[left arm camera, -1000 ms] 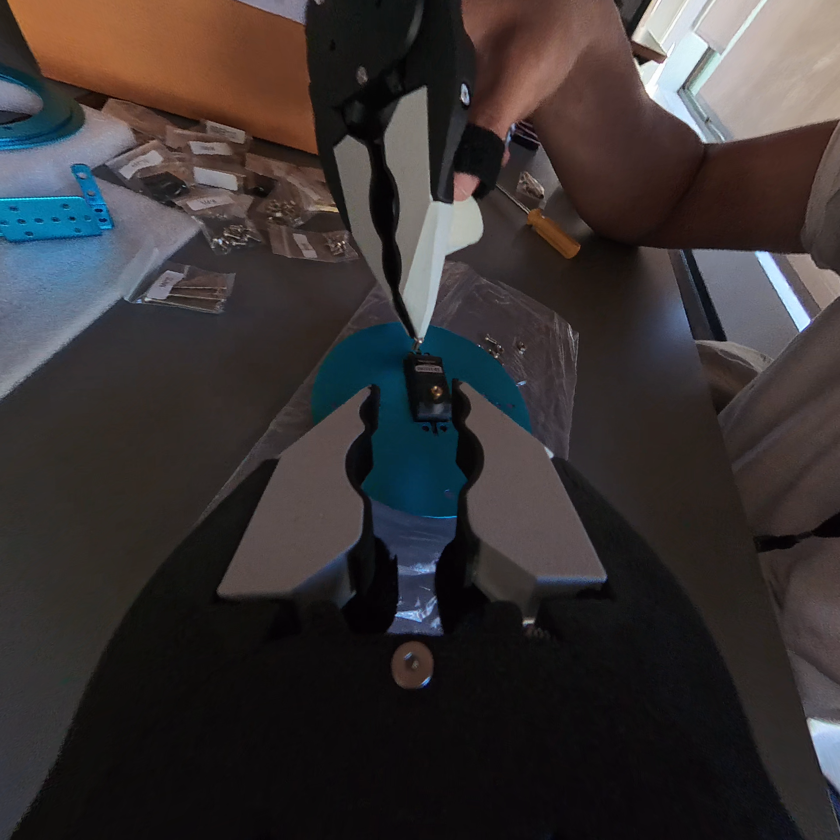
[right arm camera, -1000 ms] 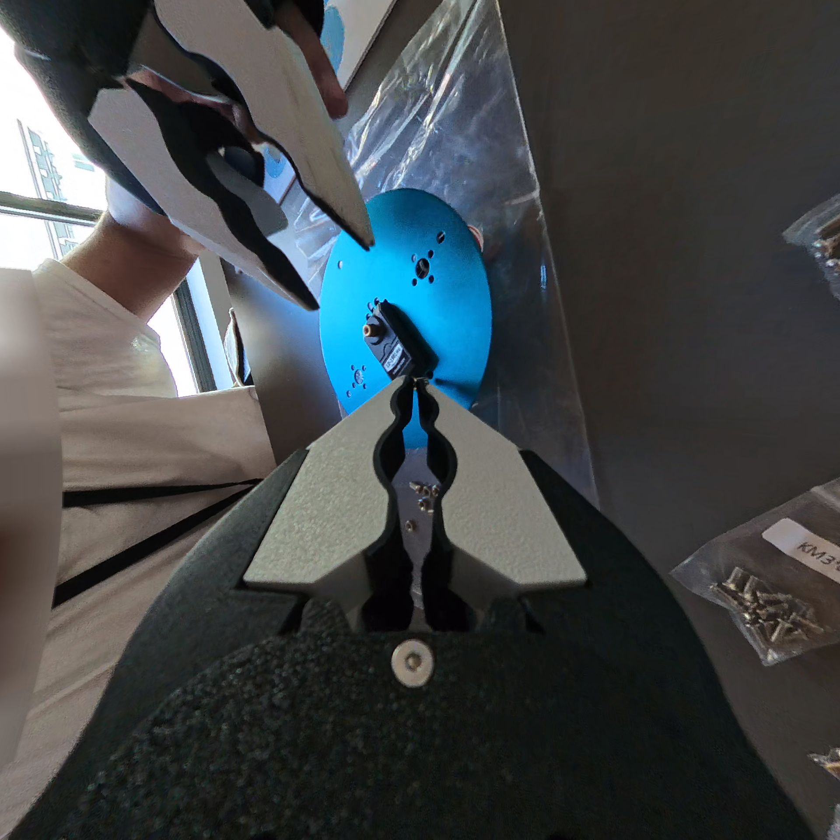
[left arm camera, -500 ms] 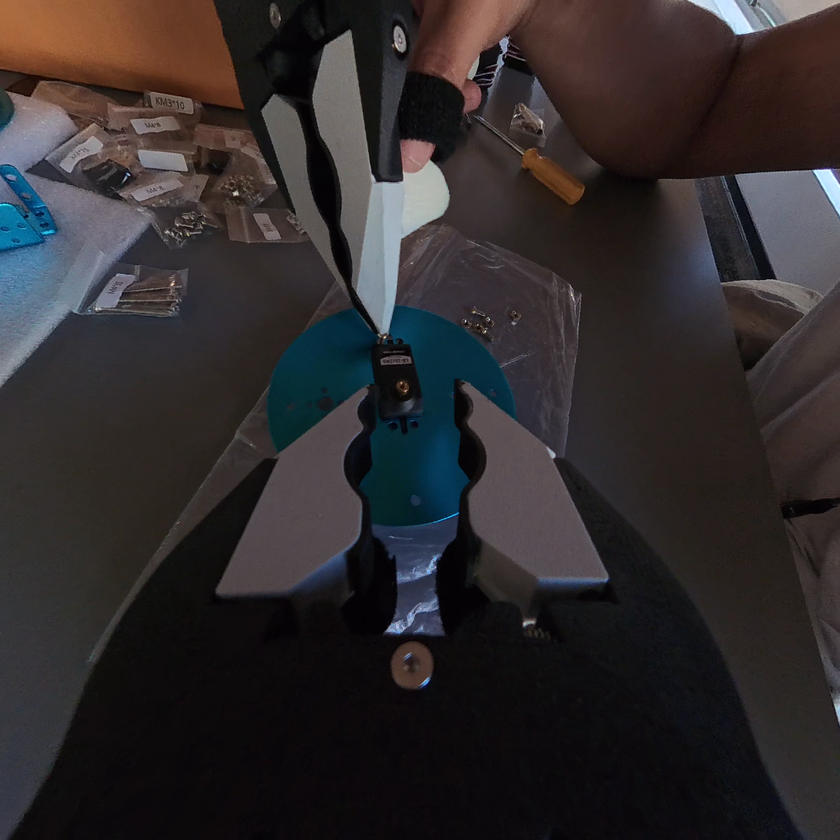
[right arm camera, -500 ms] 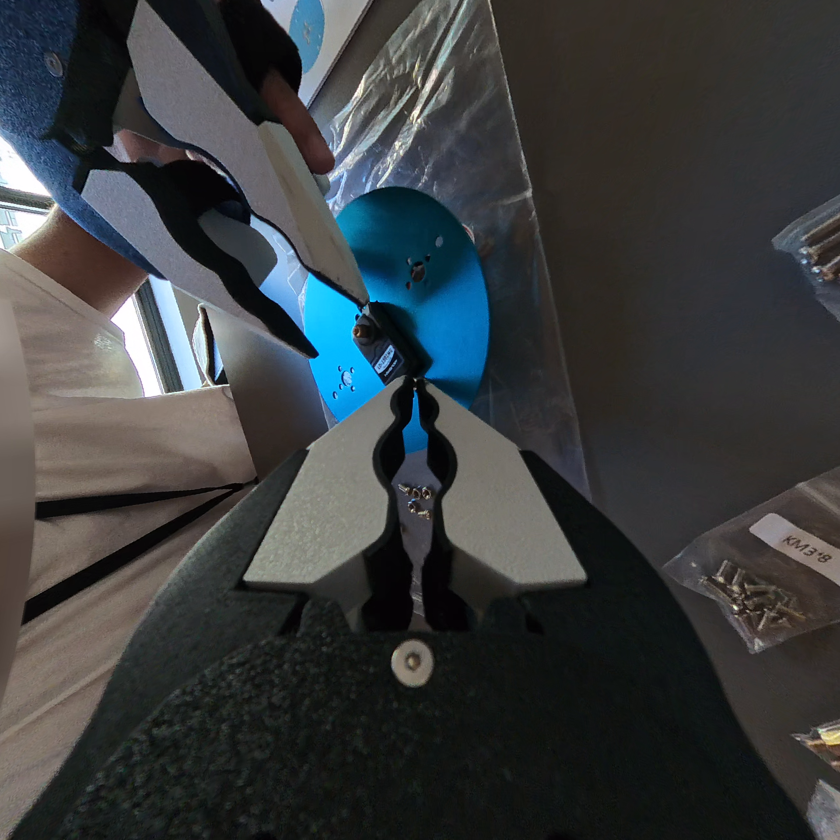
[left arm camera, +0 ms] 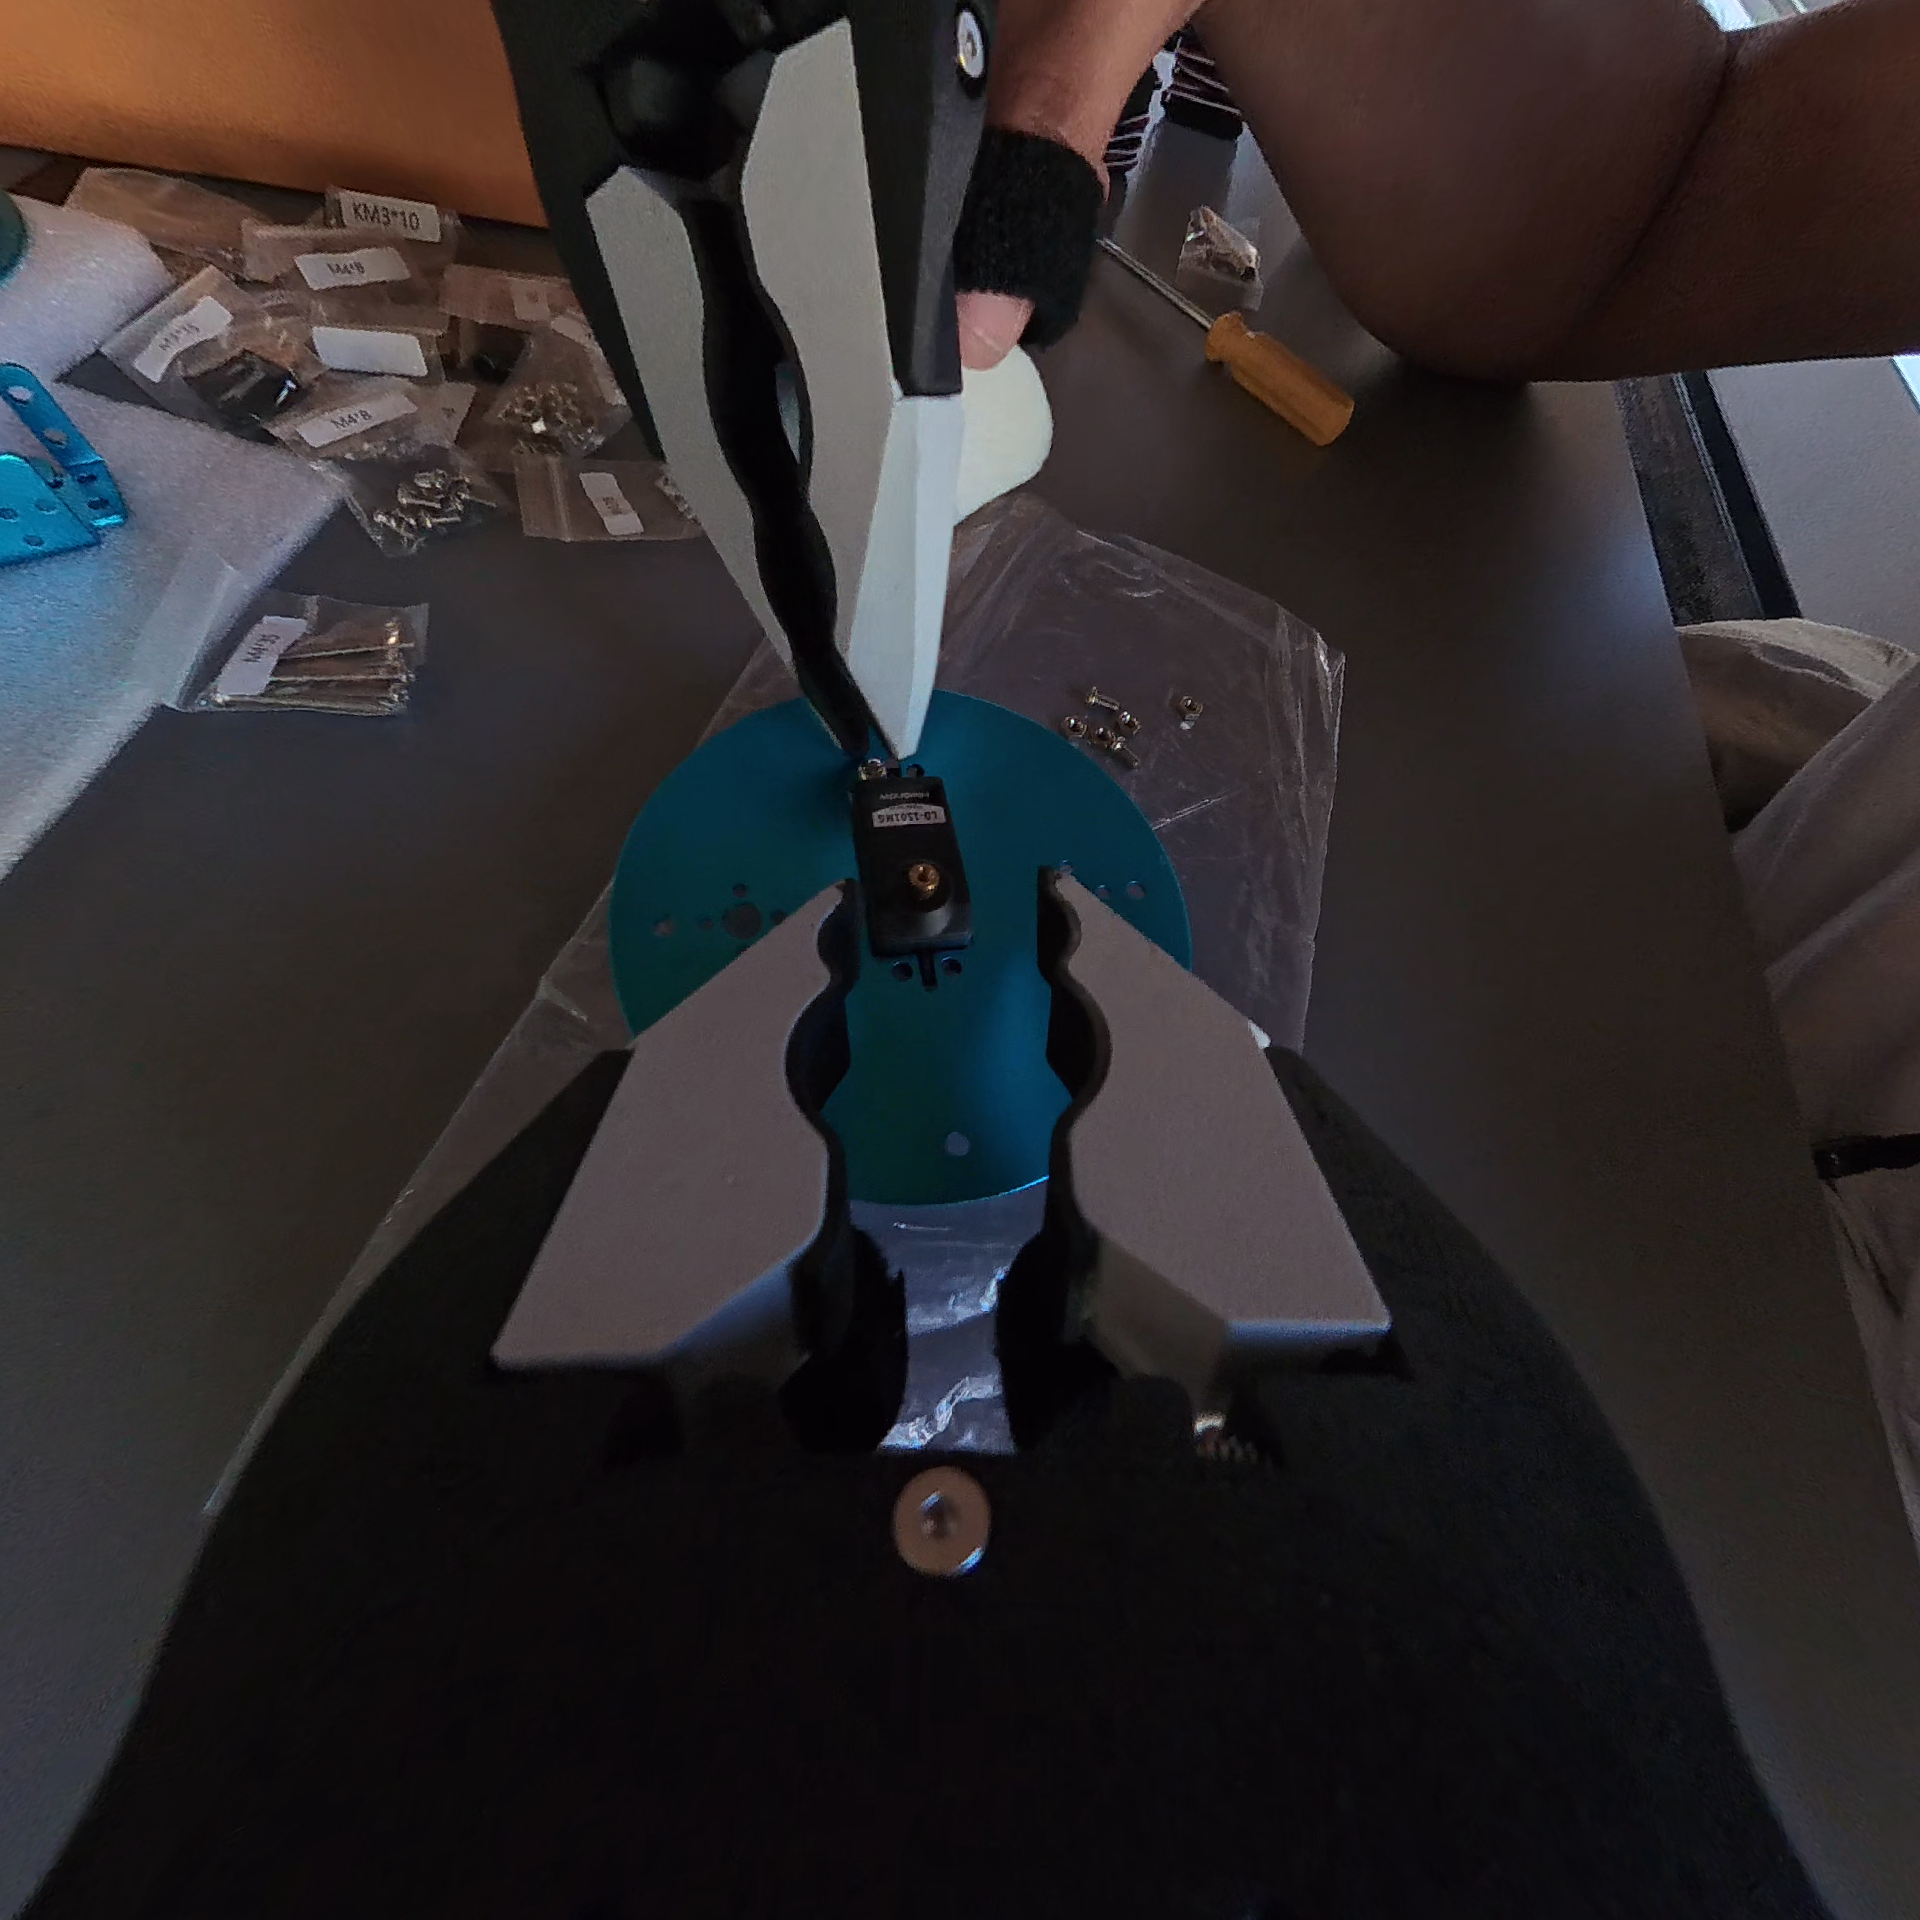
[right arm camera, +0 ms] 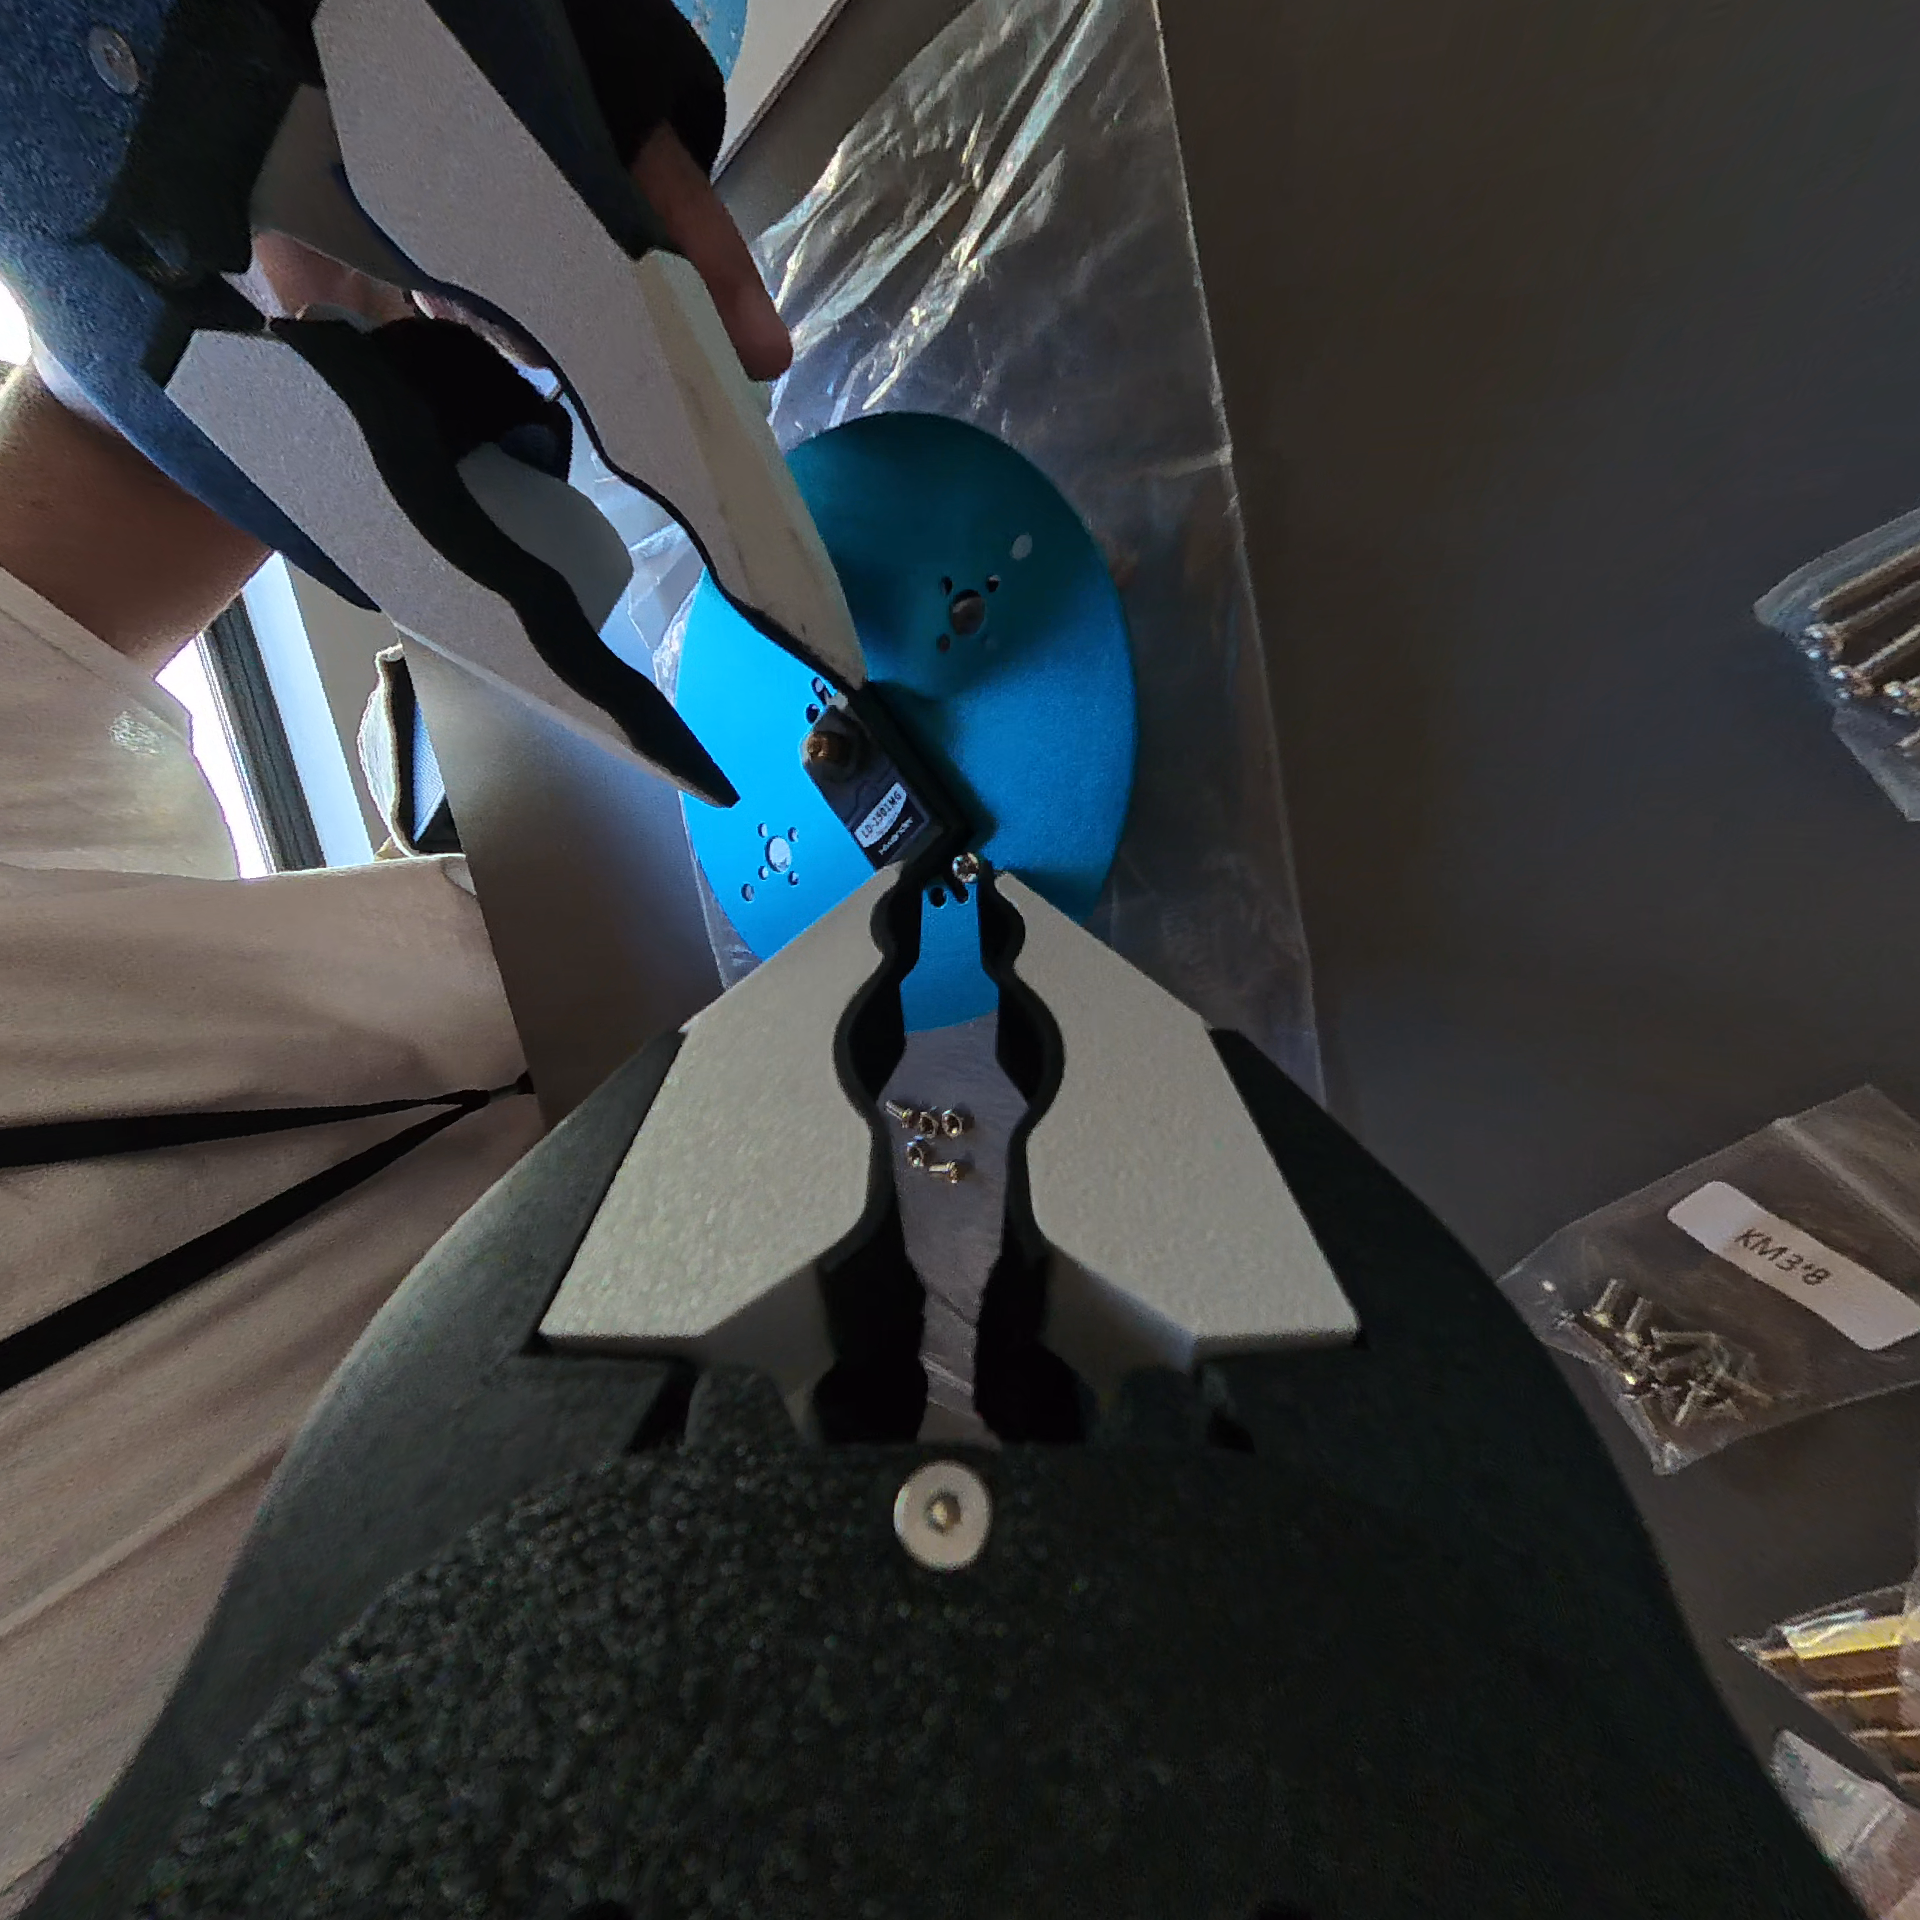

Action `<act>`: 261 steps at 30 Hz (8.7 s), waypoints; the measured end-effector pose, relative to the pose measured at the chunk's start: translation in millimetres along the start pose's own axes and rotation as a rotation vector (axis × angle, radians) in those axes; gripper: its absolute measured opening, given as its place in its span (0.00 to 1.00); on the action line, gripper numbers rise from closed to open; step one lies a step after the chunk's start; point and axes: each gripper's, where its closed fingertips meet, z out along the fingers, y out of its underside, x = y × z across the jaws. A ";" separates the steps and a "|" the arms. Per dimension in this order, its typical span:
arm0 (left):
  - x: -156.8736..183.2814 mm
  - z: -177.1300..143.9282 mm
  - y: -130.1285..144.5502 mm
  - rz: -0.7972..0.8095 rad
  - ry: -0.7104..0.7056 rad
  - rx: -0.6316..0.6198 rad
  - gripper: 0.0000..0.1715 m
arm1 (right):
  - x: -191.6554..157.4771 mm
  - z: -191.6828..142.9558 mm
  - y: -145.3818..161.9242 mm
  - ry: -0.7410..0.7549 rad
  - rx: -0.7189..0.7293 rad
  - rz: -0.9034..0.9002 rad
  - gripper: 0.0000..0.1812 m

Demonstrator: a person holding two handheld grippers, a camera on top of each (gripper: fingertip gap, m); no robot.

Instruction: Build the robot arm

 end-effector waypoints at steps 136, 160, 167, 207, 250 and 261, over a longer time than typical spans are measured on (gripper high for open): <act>34.3 15.8 -68.2 -0.139 0.176 -0.017 0.11 | -53.1 -16.9 21.6 -0.111 0.762 -0.469 0.12; 53.1 7.1 -108.6 -0.022 0.133 0.127 0.13 | -85.5 -54.8 23.8 -0.315 0.947 -0.538 0.12; 53.5 5.7 -113.5 -0.025 0.134 0.139 0.15 | -89.1 -59.2 23.8 -0.356 0.971 -0.534 0.11; 110.9 -41.2 -86.9 0.568 -0.794 0.024 0.36 | -84.1 -50.2 10.7 -0.171 1.025 -0.424 0.12; 58.7 -5.4 -59.7 0.007 0.059 -0.292 0.11 | -89.3 -27.8 17.5 -0.281 0.900 -0.493 0.11; 40.5 6.4 -45.1 0.028 0.121 -0.228 0.11 | -62.9 -14.2 17.6 -0.140 0.767 -0.470 0.12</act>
